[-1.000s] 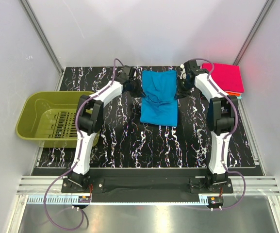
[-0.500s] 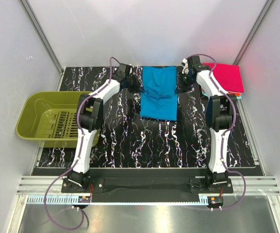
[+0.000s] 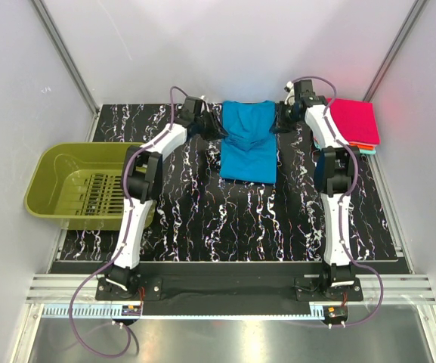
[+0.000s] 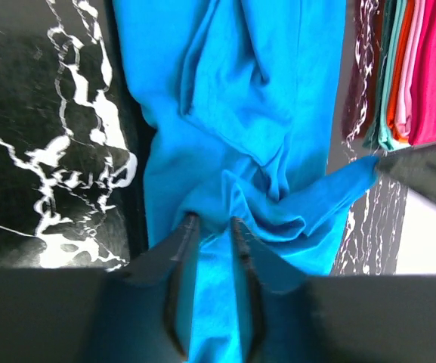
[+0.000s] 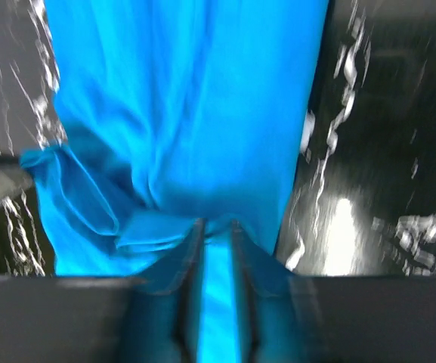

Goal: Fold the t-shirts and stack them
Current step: Fold the tshirt

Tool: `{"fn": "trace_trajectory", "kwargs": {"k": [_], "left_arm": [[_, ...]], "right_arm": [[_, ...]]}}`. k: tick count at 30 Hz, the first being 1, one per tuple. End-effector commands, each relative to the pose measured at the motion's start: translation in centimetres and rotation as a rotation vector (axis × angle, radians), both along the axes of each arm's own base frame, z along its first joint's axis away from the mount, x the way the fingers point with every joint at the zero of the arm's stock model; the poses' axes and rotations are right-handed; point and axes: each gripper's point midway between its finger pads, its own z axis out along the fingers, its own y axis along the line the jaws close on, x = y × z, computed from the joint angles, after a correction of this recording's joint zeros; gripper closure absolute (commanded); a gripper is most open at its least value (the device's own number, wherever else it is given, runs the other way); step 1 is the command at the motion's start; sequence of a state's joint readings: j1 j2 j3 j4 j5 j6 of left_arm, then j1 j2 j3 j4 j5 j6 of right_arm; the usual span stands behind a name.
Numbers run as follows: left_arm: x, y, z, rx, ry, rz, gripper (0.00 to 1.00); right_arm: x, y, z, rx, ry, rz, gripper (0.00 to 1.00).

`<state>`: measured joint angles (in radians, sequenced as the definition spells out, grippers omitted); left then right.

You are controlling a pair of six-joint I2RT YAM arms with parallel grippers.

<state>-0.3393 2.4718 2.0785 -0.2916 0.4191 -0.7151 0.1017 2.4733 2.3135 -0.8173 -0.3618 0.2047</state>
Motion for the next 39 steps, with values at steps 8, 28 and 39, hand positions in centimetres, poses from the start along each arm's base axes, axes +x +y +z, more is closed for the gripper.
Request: {"fn": "trace_trajectory", "kwargs": {"k": [8, 28, 39], "left_arm": [[-0.5, 2.3, 10.3, 0.018, -0.210, -0.013, 0.50], [-12.7, 2.2, 0.4, 0.148, 0.062, -0.149, 0.55], [-14.0, 0.5, -3.2, 0.153, 0.134, -0.196, 0.58]], "right_arm": [[-3.4, -1.2, 4.6, 0.034, 0.030, -0.078, 0.59], [-15.4, 0.1, -2.3, 0.136, 0.193, 0.037, 0.48], [-15.7, 0.7, -5.0, 0.161, 0.231, 0.041, 0.50]]}}
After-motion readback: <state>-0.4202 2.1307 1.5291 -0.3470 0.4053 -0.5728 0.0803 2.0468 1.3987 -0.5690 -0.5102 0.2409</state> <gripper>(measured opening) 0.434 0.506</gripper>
